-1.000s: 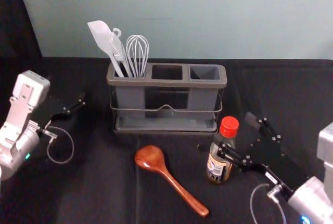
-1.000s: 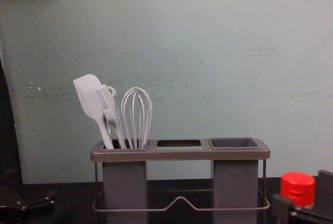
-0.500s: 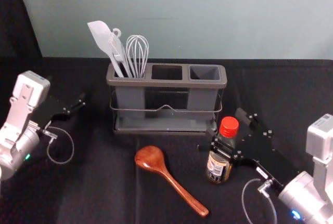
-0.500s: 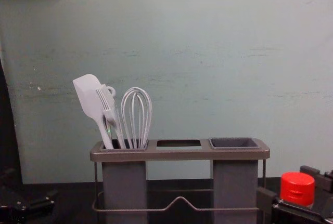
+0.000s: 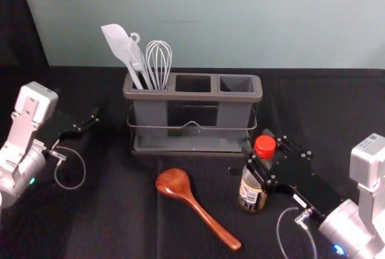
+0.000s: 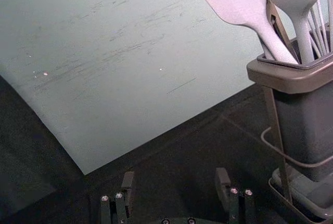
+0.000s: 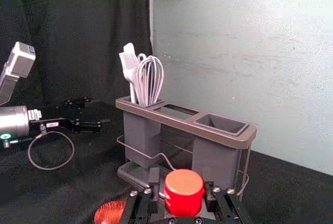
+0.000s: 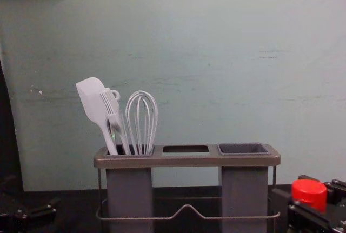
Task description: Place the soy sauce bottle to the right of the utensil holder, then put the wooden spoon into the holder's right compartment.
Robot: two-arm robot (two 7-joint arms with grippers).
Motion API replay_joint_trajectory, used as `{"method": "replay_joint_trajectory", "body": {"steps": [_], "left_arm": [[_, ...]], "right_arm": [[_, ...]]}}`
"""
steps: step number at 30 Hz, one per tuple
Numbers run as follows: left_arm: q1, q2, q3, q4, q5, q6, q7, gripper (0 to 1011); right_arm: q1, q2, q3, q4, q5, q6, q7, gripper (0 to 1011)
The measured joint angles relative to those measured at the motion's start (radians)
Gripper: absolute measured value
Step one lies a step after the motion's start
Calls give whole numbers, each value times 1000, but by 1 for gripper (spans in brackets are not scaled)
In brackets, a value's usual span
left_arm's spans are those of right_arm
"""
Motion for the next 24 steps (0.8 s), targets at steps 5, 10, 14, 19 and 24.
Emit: {"method": "replay_joint_trajectory", "body": {"steps": [5,10,14,19,24], "left_arm": [[0,0,0,0,0,0,0,1000],[0,0,0,0,0,0,0,1000],[0,0,0,0,0,0,0,1000],[0,0,0,0,0,0,0,1000],[0,0,0,0,0,0,0,1000]], "right_arm": [[-16,-5,13,-10,-9,-2,3,394],[-37,-8,32,-25,-15,-7,7,386],[-56,-4,55,-43,-15,-12,12,386],[-78,5,106,-54,2,-15,16,386],[-86,7,153,-42,43,-25,36,386]]}}
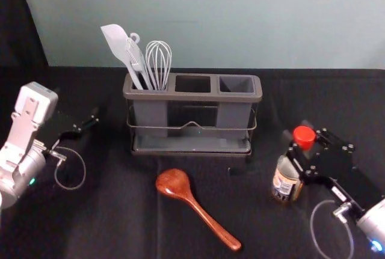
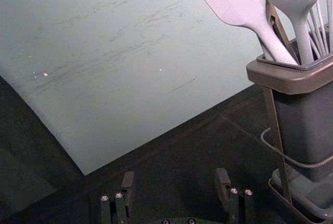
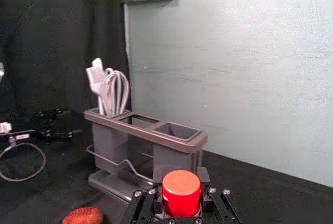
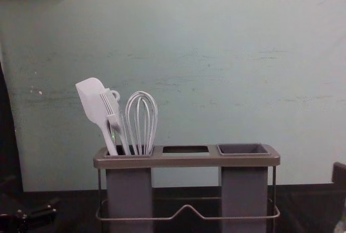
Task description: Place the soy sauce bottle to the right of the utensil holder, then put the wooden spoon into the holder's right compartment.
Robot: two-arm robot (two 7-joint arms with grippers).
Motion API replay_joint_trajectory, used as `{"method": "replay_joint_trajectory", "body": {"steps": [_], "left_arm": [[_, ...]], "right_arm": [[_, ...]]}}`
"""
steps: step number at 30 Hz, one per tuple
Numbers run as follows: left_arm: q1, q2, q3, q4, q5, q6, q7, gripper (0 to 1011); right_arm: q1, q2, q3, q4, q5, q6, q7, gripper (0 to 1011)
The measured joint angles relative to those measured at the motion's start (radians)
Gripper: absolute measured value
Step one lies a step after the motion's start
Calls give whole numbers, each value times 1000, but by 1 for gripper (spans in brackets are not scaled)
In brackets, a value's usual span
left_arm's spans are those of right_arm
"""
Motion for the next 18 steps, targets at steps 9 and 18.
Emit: {"method": "replay_joint_trajectory", "body": {"steps": [9,18], "left_arm": [[0,0,0,0,0,0,0,1000],[0,0,0,0,0,0,0,1000]], "right_arm": [[54,-22,31,59,31,6,35,386],[146,-52,29,130,28,34,66,386]]}}
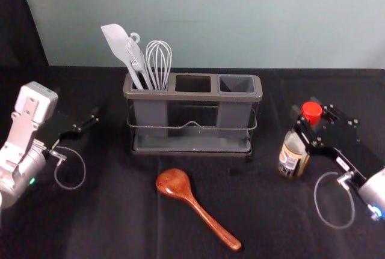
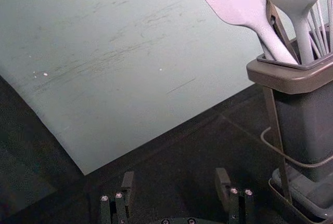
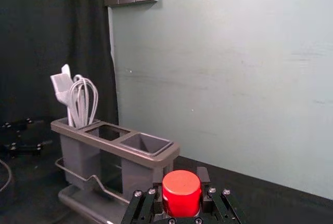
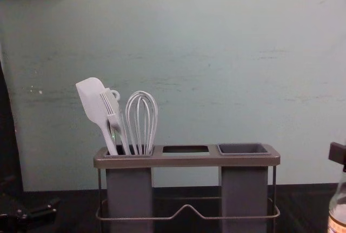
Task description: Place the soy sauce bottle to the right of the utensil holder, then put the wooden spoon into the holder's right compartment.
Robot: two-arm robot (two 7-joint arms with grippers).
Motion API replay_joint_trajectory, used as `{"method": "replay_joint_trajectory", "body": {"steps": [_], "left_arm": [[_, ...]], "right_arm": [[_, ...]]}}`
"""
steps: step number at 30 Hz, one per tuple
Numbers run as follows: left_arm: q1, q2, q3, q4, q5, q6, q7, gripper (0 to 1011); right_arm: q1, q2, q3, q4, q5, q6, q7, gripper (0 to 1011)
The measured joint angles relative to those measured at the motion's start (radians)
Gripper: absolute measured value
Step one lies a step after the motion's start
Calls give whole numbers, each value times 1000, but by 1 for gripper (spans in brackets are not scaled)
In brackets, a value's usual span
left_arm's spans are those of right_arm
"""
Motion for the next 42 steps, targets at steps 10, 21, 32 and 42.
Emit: {"method": "replay_joint_trajectory", "body": {"steps": [10,21,32,42], "left_arm": [[0,0,0,0,0,0,0,1000],[0,0,0,0,0,0,0,1000],[0,0,0,0,0,0,0,1000],[0,0,0,0,0,0,0,1000]], "right_arm": [[106,-47,-5,118,9,-22,59,386],[190,-78,-14,242,13,-71,113,386],[261,-94,-33,337,30,-112,167,386],[298,-106,-42,383,47,-113,184,386]]}}
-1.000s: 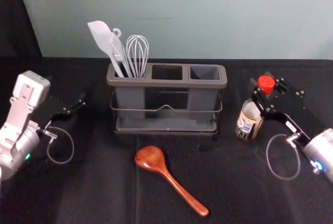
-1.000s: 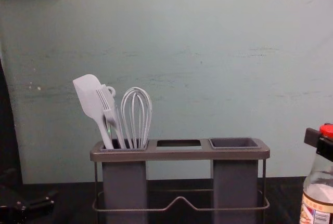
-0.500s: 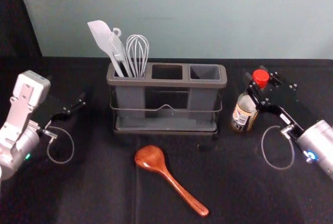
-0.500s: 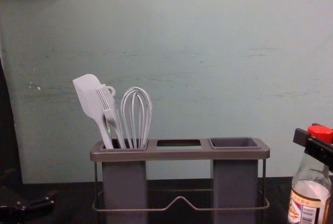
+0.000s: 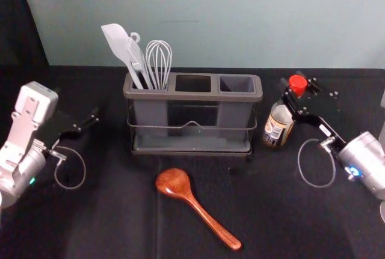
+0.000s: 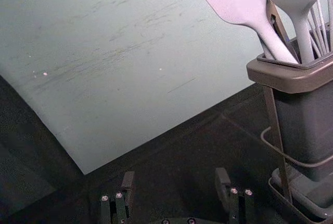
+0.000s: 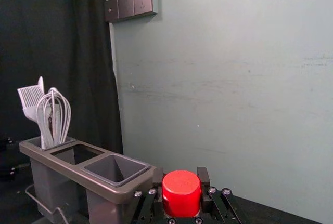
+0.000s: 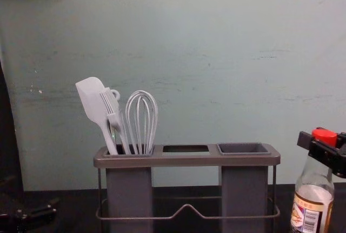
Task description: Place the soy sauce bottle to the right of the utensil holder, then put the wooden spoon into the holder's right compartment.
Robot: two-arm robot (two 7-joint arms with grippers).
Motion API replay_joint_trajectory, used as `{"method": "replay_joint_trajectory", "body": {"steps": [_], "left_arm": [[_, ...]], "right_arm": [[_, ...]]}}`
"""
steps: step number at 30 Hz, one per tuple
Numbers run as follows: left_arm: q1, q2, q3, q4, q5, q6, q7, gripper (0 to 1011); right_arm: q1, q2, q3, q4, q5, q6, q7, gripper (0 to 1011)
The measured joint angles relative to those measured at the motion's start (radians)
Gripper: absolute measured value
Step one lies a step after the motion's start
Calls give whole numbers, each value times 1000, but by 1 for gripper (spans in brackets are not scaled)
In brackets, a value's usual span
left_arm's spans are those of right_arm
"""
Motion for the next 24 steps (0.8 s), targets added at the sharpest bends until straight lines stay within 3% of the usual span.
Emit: {"method": "replay_joint_trajectory", "body": {"steps": [12,24], "left_arm": [[0,0,0,0,0,0,0,1000],[0,0,0,0,0,0,0,1000]], "right_arm": [[21,-16,-6,37,31,-5,13,386],[38,-25,-14,64,32,-10,12,386]]}}
